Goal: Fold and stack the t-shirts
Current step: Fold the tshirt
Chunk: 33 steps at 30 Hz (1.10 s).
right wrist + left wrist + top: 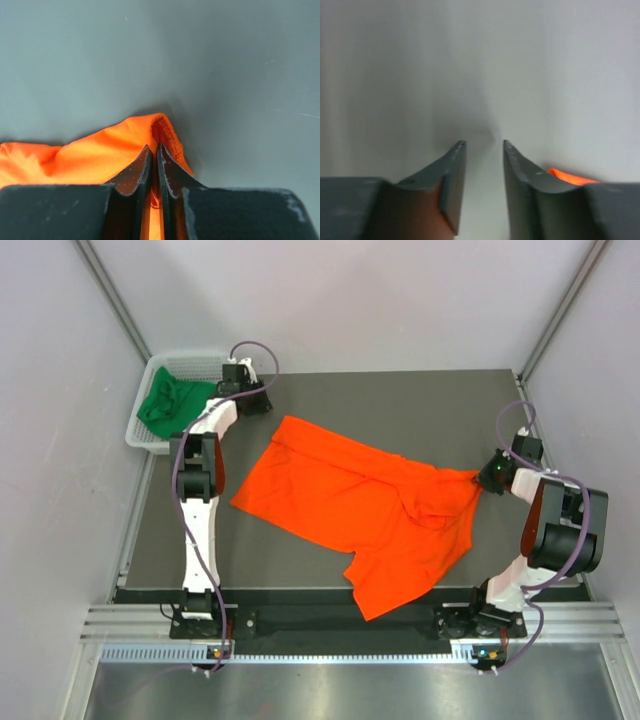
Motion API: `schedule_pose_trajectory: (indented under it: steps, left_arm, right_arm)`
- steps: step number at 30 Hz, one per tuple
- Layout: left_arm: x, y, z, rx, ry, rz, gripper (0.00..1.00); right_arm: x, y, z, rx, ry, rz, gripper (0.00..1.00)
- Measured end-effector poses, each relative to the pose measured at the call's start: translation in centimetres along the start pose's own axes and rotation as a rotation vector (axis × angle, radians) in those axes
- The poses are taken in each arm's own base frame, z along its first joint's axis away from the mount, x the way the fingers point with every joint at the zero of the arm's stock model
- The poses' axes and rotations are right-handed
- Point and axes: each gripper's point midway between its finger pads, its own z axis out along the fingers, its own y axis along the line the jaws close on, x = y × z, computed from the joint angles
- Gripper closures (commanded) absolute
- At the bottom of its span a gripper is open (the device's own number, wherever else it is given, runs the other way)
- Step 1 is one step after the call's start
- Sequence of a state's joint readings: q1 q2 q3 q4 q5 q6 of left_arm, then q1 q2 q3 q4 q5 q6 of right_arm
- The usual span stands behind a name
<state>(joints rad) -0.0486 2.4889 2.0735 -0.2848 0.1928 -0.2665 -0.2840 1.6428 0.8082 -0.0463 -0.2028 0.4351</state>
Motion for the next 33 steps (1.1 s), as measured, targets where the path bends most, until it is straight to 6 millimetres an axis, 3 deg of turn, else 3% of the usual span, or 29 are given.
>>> schedule_pose_trajectory:
  steps: [3, 5, 10, 19, 25, 31, 32, 33]
  left_arm:
    - [0.2, -1.4, -0.2, 0.082, 0.01, 0.015, 0.36]
    - [0.7, -2.1, -0.8, 0.122, 0.02, 0.02, 0.33]
    - [2.7, -3.1, -2.7, 0.176, 0.059, 0.016, 0.33]
    - [3.9, -4.7, -3.5, 0.263, 0.09, 0.01, 0.33]
    - [3.1, -5.9, -2.4, 0.282, 0.108, 0.018, 0.43]
    - [4.5, -7.1, -2.0, 0.314, 0.155, 0.021, 0.56]
    - [4.6, -7.2, -2.0, 0.316, 0.159, 0.026, 0.6]
    - [4.6, -7.2, -2.0, 0.315, 0.163, 0.028, 0.72]
  right_arm:
    - [0.0, 0.0, 0.0, -0.001, -0.001, 0.001, 0.93]
    - [0.0, 0.0, -0.1, -0.001, -0.001, 0.0, 0.93]
    - [0.1, 0.1, -0.4, -0.003, -0.003, -0.003, 0.93]
    - [-0.1, 0.6, -1.8, -0.023, -0.023, -0.013, 0.93]
    - [0.5, 0.6, -1.7, -0.03, -0.009, -0.01, 0.93]
    - [0.5, 0.7, -1.7, -0.037, -0.006, -0.01, 0.93]
    - [0.5, 0.7, -1.7, -0.037, -0.006, -0.01, 0.93]
    - [0.5, 0.7, -1.7, -0.037, -0.006, -0.01, 0.93]
